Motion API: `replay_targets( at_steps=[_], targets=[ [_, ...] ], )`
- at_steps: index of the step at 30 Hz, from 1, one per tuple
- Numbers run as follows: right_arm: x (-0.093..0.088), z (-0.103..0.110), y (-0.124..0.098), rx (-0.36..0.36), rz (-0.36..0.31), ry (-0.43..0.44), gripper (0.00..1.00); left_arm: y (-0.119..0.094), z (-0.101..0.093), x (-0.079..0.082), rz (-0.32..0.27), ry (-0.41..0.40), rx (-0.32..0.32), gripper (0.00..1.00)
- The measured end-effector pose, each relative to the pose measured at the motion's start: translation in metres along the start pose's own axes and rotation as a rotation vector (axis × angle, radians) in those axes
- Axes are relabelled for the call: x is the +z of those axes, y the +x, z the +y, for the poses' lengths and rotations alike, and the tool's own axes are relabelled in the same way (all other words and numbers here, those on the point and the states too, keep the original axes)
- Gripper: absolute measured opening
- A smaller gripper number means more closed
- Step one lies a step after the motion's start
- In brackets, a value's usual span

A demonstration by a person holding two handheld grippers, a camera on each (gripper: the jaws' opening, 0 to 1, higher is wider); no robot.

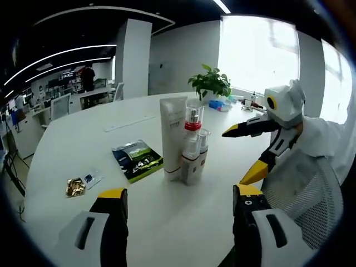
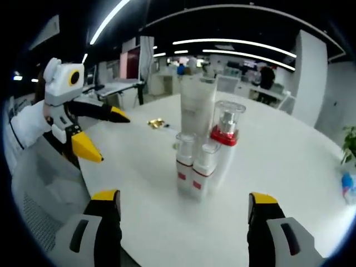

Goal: Arrange the skincare products in the storage area until every visible bottle or jar stands upright without overlapping.

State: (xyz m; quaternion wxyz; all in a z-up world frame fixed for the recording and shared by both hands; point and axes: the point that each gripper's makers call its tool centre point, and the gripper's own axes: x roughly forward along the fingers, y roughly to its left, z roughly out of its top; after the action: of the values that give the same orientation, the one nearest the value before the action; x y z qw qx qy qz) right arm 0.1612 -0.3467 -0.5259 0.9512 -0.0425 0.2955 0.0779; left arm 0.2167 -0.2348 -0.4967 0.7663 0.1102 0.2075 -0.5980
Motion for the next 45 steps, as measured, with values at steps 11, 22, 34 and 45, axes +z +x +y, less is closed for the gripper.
replay_targets(
  at_steps=[11, 22, 34, 45],
  targets=[
    [0.011, 0.003, -0.009, -0.003, -0.005, -0.024, 0.99, -0.009, 0.001, 0.002, 0.009, 0.009, 0.008, 0.83],
    [0.017, 0.006, -0.017, 0.001, -0.014, 0.005, 0.99, -0.023, 0.003, 0.003, 0.015, 0.043, 0.029, 0.90],
    [0.018, 0.007, -0.019, 0.009, -0.010, 0.005, 1.00, -0.030, 0.000, 0.000, 0.027, 0.025, 0.035, 0.99],
    [0.017, 0.011, -0.019, 0.019, -0.014, 0.000, 1.00, -0.033, 0.001, -0.005, 0.030, -0.005, 0.032, 0.99]
  ],
)
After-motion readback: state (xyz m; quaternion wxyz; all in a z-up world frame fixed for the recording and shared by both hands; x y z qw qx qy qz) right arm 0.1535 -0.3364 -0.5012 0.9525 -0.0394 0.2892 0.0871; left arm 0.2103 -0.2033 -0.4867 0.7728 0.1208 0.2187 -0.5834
